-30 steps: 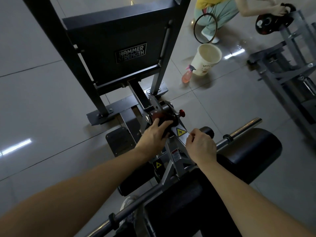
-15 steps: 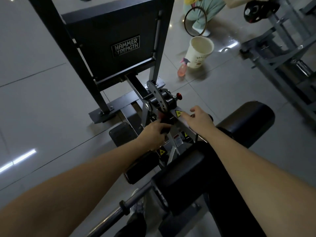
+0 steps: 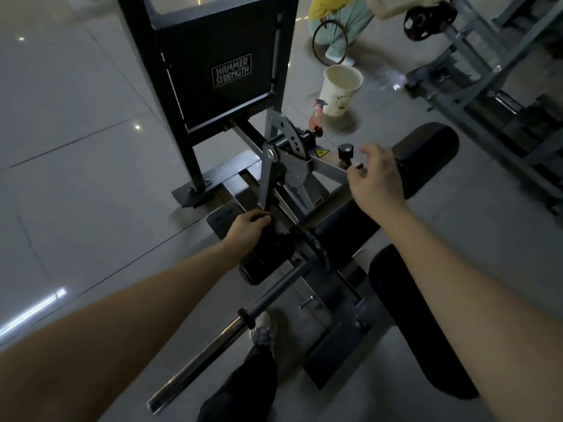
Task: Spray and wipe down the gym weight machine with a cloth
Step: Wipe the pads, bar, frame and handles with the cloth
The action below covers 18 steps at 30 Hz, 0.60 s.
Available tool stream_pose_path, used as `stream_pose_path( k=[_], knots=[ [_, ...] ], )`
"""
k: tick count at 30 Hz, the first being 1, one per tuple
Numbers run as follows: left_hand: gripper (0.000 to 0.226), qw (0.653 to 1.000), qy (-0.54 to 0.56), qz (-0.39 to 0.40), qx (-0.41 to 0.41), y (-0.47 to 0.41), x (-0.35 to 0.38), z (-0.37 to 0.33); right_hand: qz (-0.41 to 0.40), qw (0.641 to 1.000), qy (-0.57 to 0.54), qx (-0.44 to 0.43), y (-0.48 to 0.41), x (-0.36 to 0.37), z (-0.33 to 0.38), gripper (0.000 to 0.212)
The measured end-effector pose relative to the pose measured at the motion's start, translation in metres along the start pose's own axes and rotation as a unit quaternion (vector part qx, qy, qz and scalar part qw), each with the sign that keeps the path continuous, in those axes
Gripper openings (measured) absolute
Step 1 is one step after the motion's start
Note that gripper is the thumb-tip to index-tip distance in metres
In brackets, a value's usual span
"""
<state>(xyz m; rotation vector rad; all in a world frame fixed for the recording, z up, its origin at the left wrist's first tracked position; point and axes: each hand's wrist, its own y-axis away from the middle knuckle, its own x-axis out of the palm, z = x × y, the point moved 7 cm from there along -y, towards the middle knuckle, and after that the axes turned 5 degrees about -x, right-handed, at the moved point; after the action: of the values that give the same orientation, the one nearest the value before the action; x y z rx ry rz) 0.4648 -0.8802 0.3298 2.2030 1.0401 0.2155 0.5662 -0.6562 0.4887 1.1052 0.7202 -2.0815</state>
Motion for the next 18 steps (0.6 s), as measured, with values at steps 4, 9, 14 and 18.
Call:
stream_pose_path(
  k=[4, 9, 14, 18],
  knots=[
    [0.034, 0.997, 0.010, 0.015, -0.069, 0.039, 0.005, 0.035, -0.064, 0.988, -0.113, -0.087, 0.104, -0.005, 0.051, 0.006],
    [0.040, 0.981, 0.081, 0.045, -0.168, 0.094, -0.002, 0.087, 0.156, 0.978, -0.141, -0.006, 0.228, 0.096, 0.060, 0.035],
    [0.057, 0.939, 0.150, 0.179, -0.253, 0.124, 0.010, 0.136, 0.231, 0.856, -0.401, 0.230, 0.294, 0.174, 0.043, 0.062],
    [0.043, 0.951, -0.004, 0.205, -0.232, 0.116, 0.006, 0.186, 0.210, 0.795, -0.448, 0.350, 0.333, 0.224, 0.028, 0.038]
  ],
)
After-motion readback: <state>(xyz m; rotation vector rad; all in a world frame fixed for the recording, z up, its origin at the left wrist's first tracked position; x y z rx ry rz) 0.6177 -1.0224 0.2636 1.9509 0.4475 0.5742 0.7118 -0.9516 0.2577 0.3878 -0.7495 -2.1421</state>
